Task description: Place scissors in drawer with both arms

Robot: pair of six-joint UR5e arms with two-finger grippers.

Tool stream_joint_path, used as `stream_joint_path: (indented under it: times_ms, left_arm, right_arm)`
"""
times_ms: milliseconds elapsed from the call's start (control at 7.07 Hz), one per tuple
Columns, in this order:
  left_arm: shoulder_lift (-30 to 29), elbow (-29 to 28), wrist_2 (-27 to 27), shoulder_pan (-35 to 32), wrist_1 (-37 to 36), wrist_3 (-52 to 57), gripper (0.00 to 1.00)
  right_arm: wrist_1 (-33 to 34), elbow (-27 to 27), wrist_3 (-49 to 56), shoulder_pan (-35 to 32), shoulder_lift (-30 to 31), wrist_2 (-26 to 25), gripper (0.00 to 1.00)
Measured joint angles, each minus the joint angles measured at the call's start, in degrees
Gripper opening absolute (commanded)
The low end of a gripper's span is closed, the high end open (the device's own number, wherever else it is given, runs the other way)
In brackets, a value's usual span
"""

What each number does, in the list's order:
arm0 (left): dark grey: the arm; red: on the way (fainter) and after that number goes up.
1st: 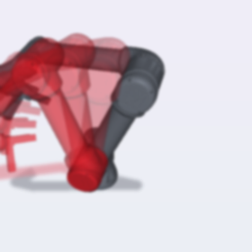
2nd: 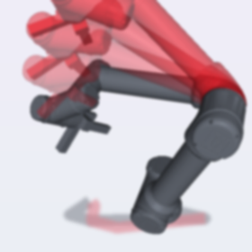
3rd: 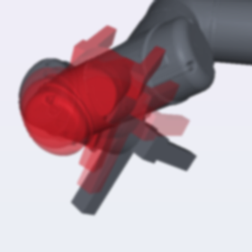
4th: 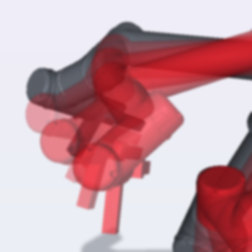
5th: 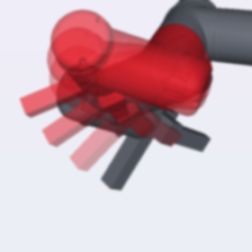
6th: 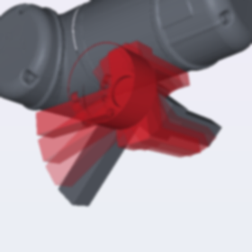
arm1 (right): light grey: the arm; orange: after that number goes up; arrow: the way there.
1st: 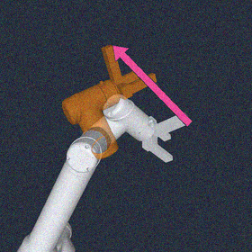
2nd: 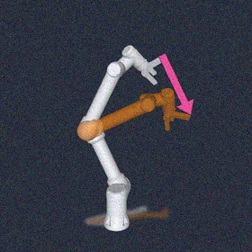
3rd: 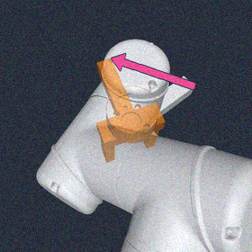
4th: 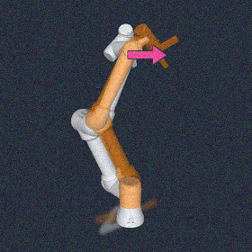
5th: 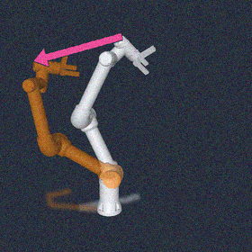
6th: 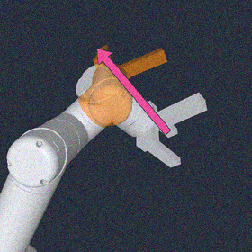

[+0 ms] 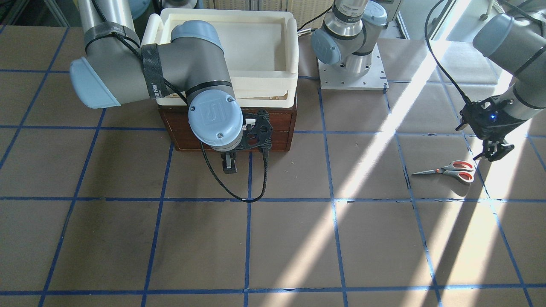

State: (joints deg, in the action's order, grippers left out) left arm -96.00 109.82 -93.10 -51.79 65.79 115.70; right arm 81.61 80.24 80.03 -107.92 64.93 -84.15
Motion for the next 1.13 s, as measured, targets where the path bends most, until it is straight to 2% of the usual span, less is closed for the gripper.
stream_joint_path:
  times_ms: [283, 707, 1131]
  left_arm:
    - [-3.3, 0.8, 0.1, 1.4, -4.8, 5.0, 1.0]
    - [-8.0, 1.2, 0.1, 1.9, -7.7, 8.9, 1.0]
    - [-11.7, 1.4, -0.1, 1.9, -8.6, 12.9, 1.0]
  right_arm:
    - [0.1, 1.4, 0.1, -0.1, -0.1, -0.3, 1.0]
    - [0.1, 1.9, 0.1, -0.2, -0.2, -0.3, 0.99]
    - [0.7, 3.4, 0.8, -0.2, -0.2, -0.3, 0.92]
